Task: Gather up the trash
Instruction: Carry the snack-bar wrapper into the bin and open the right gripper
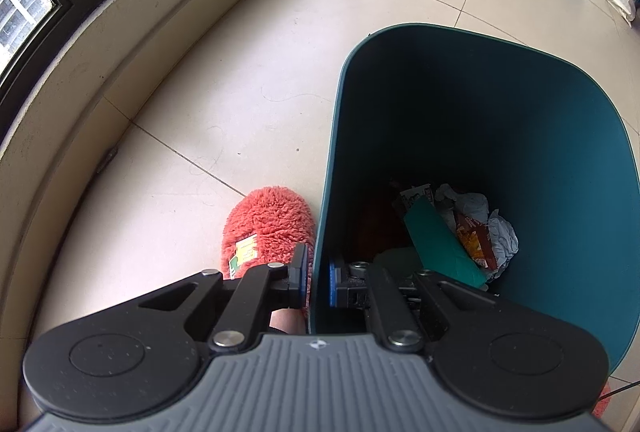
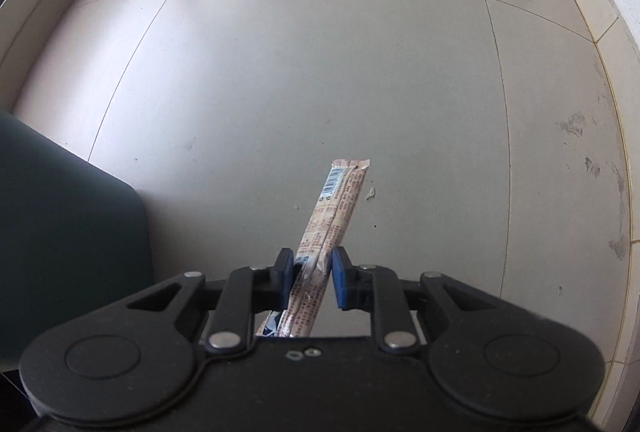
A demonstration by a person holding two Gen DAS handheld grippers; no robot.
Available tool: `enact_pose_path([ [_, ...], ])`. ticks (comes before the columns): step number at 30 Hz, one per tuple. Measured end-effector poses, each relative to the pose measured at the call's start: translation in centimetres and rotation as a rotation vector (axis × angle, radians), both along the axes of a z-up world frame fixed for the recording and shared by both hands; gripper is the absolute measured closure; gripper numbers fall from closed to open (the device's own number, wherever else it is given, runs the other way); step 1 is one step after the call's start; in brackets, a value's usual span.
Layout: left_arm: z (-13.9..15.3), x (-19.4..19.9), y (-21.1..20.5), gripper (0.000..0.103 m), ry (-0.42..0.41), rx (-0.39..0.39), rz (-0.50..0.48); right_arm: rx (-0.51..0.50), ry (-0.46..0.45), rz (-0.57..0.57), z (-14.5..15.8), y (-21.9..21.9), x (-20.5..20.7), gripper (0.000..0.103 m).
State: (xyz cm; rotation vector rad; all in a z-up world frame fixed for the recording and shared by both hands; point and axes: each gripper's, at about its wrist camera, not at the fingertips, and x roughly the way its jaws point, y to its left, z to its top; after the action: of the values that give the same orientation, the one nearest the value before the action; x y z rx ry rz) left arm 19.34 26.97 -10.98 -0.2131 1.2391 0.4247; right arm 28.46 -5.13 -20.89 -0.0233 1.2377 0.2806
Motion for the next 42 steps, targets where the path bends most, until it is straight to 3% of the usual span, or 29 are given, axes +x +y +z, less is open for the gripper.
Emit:
enact_pose_path([
  [11, 0.3, -0.3, -0.4, 0.094, -0.019, 0.023, -0.012, 0.111, -0.229, 0.292, 14.5, 4.6, -5.3, 0.084],
  [17, 0.7, -0.5, -0.1, 0.094, -0.035, 0.009, -0.013, 0.19, -0.274, 0.45, 18.2, 9.8, -7.3, 0.084],
  [26, 0.7, -0.5, 0.1, 0.094, -0.045, -0.014, -0.015, 0.156, -0.256, 0.57, 18.5, 19.5, -6.2, 0.084],
  [29, 0.7, -0.5, 0.3, 0.094, -0.048, -0.024, -0.017, 0.123, -0.224, 0.586, 18.4, 21.7, -8.3, 0.084],
  [42, 0.7, -0.6, 0.4, 0.094, -0.046, -0.022, -0.029, -0.027, -0.076, 0.562, 9.7, 25.0, -7.2, 0.084],
])
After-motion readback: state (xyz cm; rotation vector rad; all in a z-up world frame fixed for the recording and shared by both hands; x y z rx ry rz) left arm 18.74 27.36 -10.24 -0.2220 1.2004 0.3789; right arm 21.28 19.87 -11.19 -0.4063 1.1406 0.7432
